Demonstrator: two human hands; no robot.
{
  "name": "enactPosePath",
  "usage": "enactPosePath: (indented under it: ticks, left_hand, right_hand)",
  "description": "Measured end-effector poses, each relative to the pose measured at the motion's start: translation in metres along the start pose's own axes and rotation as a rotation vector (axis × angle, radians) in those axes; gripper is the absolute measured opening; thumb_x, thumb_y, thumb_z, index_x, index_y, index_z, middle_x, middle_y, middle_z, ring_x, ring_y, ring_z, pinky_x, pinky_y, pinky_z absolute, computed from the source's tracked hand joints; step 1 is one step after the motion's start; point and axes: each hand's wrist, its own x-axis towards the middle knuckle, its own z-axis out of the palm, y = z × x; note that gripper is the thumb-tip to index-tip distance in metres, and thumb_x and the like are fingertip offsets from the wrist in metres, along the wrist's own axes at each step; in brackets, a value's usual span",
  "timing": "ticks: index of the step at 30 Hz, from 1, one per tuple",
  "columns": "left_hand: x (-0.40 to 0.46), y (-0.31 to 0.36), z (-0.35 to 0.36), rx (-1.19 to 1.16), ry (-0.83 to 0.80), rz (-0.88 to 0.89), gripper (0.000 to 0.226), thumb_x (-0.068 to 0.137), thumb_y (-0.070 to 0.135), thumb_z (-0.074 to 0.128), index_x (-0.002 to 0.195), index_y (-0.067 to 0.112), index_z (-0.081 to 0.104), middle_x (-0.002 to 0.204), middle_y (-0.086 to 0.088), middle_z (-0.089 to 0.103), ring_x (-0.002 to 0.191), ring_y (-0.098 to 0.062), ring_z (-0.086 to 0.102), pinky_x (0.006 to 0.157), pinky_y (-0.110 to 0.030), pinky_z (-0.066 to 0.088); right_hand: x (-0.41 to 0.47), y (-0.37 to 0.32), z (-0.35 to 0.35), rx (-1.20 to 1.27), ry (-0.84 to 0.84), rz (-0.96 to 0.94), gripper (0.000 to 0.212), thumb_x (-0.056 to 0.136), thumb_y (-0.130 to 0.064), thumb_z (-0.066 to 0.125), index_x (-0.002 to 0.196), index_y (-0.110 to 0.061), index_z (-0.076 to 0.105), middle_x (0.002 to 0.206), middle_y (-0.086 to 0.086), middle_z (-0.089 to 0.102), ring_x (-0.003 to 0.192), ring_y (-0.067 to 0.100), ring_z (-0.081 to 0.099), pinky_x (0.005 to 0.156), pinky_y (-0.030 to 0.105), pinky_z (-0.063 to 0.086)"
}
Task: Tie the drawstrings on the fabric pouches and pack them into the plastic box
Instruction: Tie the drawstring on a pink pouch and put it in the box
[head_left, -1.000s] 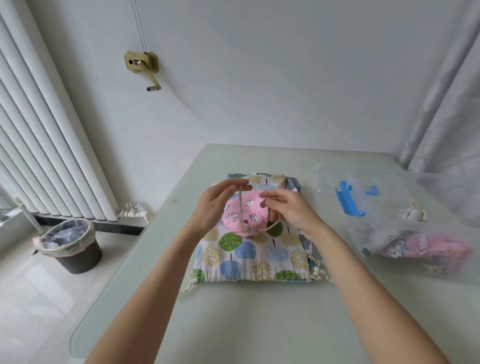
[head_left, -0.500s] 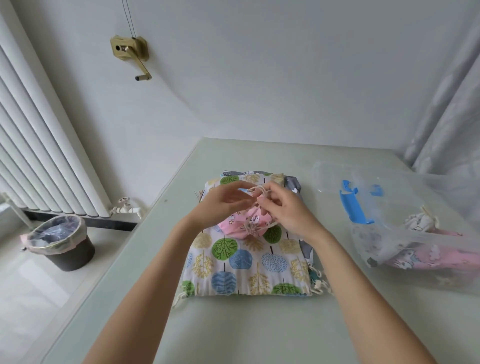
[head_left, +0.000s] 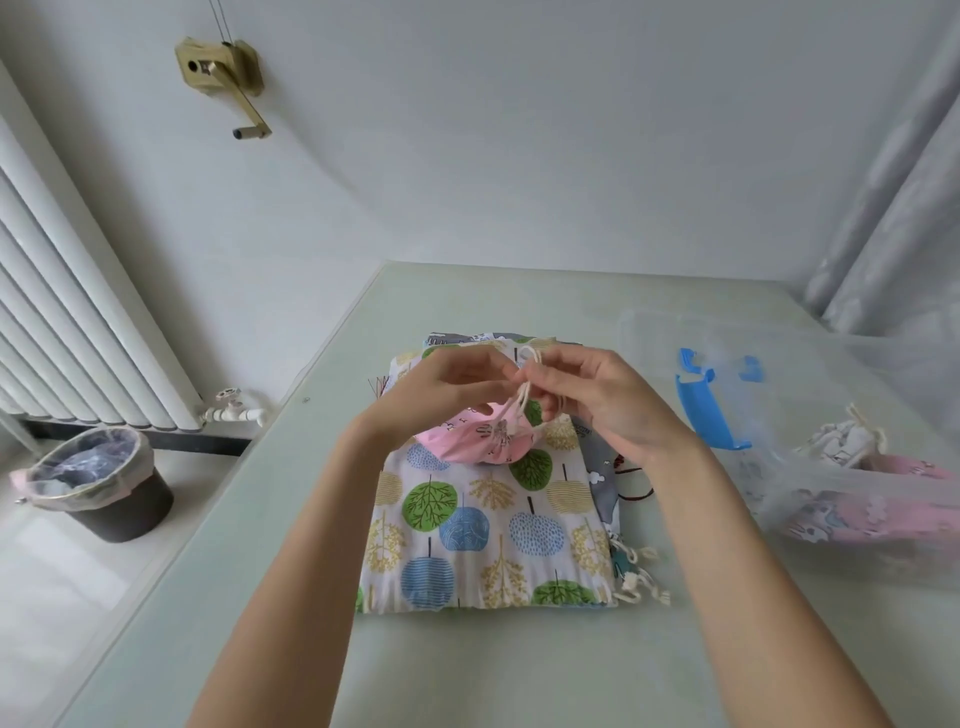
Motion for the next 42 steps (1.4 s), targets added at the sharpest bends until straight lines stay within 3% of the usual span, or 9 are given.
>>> enactPosePath:
  ticks: [5, 8, 15, 18, 22, 26, 32, 37, 42]
  left_hand:
    - [0.004, 0.000, 0.007, -0.069, 0.019, 0.019, 0.015, 0.094, 0.000, 0.048, 0.099, -0.001, 0.062, 0.080, -0.007, 0.067, 0.072, -0.013, 0.064, 0.075, -0.025, 0.053]
    - [0.005, -0.005, 0.009, -0.090, 0.056, 0.017, 0.016, 0.094, 0.005, 0.052, 0.103, -0.003, 0.063, 0.084, -0.010, 0.067, 0.070, -0.017, 0.065, 0.073, -0.027, 0.052]
    - [0.005, -0.007, 0.016, -0.015, 0.056, 0.057, 0.024, 0.087, 0.011, 0.063, 0.111, 0.015, 0.067, 0.105, 0.002, 0.071, 0.079, -0.019, 0.070, 0.076, -0.029, 0.057]
    - [0.008, -0.008, 0.018, 0.060, 0.128, 0.072, 0.012, 0.084, 0.012, 0.067, 0.094, 0.014, 0.071, 0.083, 0.008, 0.073, 0.069, -0.009, 0.069, 0.069, -0.020, 0.054]
    - [0.009, -0.009, 0.012, 0.136, 0.191, 0.125, 0.006, 0.082, 0.018, 0.068, 0.082, 0.014, 0.072, 0.071, 0.019, 0.069, 0.070, 0.006, 0.063, 0.069, -0.008, 0.045]
    - [0.007, -0.014, -0.001, 0.044, 0.281, 0.084, 0.011, 0.086, 0.018, 0.065, 0.075, 0.019, 0.066, 0.090, 0.012, 0.070, 0.082, -0.001, 0.065, 0.080, -0.018, 0.049]
    - [0.006, -0.014, -0.009, -0.622, 0.316, 0.196, 0.011, 0.088, 0.015, 0.046, 0.079, 0.011, 0.050, 0.099, -0.002, 0.071, 0.108, -0.022, 0.063, 0.092, -0.031, 0.049]
    - [0.009, -0.011, 0.002, -1.014, 0.206, 0.222, 0.014, 0.090, 0.018, 0.038, 0.078, 0.013, 0.042, 0.055, 0.007, 0.042, 0.054, -0.011, 0.048, 0.087, -0.032, 0.051]
    - [0.011, -0.009, 0.007, -0.837, 0.245, 0.116, 0.015, 0.086, 0.016, 0.041, 0.071, 0.014, 0.038, 0.053, 0.009, 0.029, 0.046, -0.008, 0.025, 0.057, -0.023, 0.048]
  right_hand:
    - [-0.001, -0.003, -0.009, -0.439, 0.083, -0.187, 0.010, 0.080, -0.008, 0.070, 0.084, -0.017, 0.069, 0.085, 0.005, 0.069, 0.078, 0.024, 0.064, 0.078, 0.031, 0.055]
    - [0.000, -0.002, -0.008, -0.674, 0.204, -0.322, 0.013, 0.077, -0.011, 0.074, 0.089, -0.014, 0.070, 0.084, -0.001, 0.071, 0.079, 0.013, 0.067, 0.079, 0.031, 0.055]
    - [0.004, 0.007, -0.010, -0.781, 0.265, -0.439, 0.013, 0.075, -0.012, 0.076, 0.086, -0.011, 0.070, 0.084, 0.000, 0.068, 0.076, 0.014, 0.061, 0.071, 0.038, 0.051]
    - [0.006, 0.012, -0.011, -0.784, 0.296, -0.400, 0.013, 0.075, -0.019, 0.077, 0.087, -0.016, 0.072, 0.087, -0.001, 0.064, 0.077, 0.016, 0.057, 0.068, 0.036, 0.049]
    - [0.007, 0.014, -0.012, -0.547, 0.284, -0.264, 0.010, 0.075, -0.022, 0.074, 0.085, -0.023, 0.071, 0.090, 0.001, 0.065, 0.079, 0.026, 0.058, 0.072, 0.034, 0.047]
    - [0.007, 0.012, -0.010, -0.296, 0.330, -0.154, 0.006, 0.081, -0.016, 0.069, 0.085, -0.020, 0.072, 0.088, 0.008, 0.071, 0.079, 0.019, 0.062, 0.077, 0.029, 0.050]
    - [0.008, 0.015, -0.013, -0.238, 0.414, -0.036, 0.005, 0.084, -0.021, 0.066, 0.081, -0.019, 0.069, 0.077, -0.002, 0.069, 0.073, 0.004, 0.063, 0.074, 0.019, 0.050]
    - [0.008, 0.013, -0.013, 0.071, 0.425, 0.014, 0.014, 0.091, -0.016, 0.057, 0.086, -0.009, 0.068, 0.089, 0.008, 0.072, 0.084, 0.017, 0.068, 0.081, 0.030, 0.054]
    - [0.008, 0.007, -0.007, 0.494, 0.316, -0.042, 0.017, 0.096, -0.014, 0.045, 0.088, -0.006, 0.058, 0.091, 0.013, 0.073, 0.088, 0.025, 0.070, 0.087, 0.036, 0.055]
